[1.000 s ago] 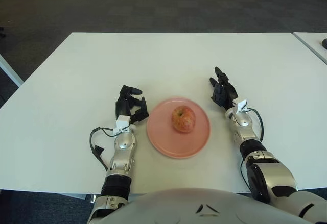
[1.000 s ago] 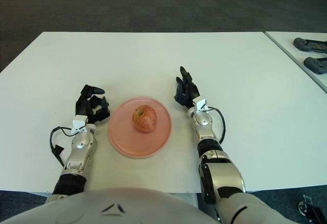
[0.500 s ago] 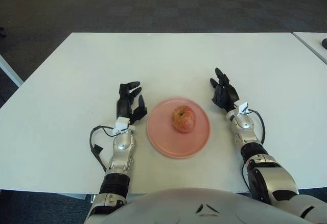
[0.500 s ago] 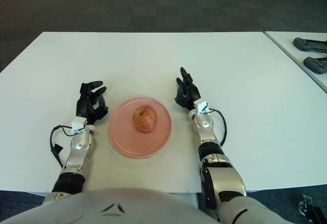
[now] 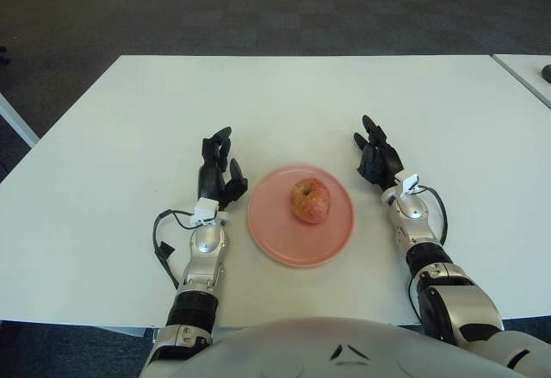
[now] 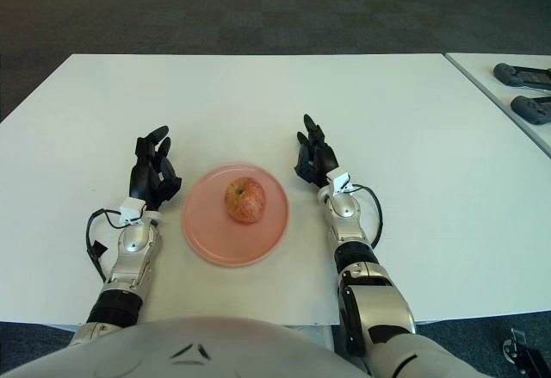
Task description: Put the apple into the plate.
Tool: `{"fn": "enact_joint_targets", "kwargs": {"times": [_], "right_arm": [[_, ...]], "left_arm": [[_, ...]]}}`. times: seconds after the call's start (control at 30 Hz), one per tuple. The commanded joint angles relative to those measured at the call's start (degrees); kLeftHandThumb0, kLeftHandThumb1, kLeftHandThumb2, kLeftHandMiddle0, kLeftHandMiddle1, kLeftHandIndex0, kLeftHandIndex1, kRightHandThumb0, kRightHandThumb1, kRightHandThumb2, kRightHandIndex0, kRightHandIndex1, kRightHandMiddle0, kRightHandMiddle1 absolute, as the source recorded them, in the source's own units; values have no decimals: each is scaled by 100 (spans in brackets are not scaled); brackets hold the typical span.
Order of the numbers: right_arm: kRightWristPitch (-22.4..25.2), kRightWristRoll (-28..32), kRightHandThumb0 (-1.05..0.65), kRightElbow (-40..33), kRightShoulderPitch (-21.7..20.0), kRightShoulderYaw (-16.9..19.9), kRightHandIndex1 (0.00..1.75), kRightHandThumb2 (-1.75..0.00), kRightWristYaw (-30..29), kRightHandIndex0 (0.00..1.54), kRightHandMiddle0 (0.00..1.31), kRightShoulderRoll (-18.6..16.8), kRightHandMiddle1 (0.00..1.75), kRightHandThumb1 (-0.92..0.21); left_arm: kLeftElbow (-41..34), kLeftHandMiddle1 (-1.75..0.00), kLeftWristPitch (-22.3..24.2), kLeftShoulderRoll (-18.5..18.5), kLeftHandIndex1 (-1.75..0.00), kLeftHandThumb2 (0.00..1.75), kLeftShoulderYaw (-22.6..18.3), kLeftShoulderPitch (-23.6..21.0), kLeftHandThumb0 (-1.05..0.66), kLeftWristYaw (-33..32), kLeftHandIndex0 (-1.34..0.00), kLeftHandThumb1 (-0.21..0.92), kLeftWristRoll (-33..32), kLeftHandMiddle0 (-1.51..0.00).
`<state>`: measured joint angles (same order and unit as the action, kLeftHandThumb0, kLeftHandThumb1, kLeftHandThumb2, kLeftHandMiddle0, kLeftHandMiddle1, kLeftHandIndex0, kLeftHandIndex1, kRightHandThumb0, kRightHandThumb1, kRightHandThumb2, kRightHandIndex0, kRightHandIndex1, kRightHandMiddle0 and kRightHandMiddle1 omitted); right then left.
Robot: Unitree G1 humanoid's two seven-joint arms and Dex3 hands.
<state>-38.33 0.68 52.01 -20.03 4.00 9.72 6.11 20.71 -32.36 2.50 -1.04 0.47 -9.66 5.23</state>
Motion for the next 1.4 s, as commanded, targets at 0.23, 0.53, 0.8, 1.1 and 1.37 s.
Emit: {"fn": "enact_joint_targets", "kwargs": {"times": [0.23,0.53,0.8,1.1,1.37], "right_arm": [[162,22,-100,-92,232,-35,0,-106,52,0,0,-21,0,-92],[197,54,-99,-162,291,-34,0,-108,87,0,0,-52,0,-92],[193,42,-99,-217,354,-46,0,-108,70,0,0,-79,0,-92],[11,-73,-99,-154,411,-94,0,-108,-47,0,0,-117,0,-92],[96,-70,-99,-308,479,-152,0,-107,-56,0,0,-122,0,-92]], "left_arm": [[140,-6,-123,-89,-87,100,0,43,-50,-33,0,92,150,-29],[194,-7,-150,-80,-98,99,-34,16,-48,-19,-1,92,103,-36],[195,-7,-110,-88,-99,101,-48,6,-47,4,-4,90,75,-39],[162,-6,-47,-106,-99,103,-52,12,-47,26,-4,88,62,-40],[162,-5,-47,-127,-99,103,-52,-6,-47,31,-3,89,52,-39]]}}
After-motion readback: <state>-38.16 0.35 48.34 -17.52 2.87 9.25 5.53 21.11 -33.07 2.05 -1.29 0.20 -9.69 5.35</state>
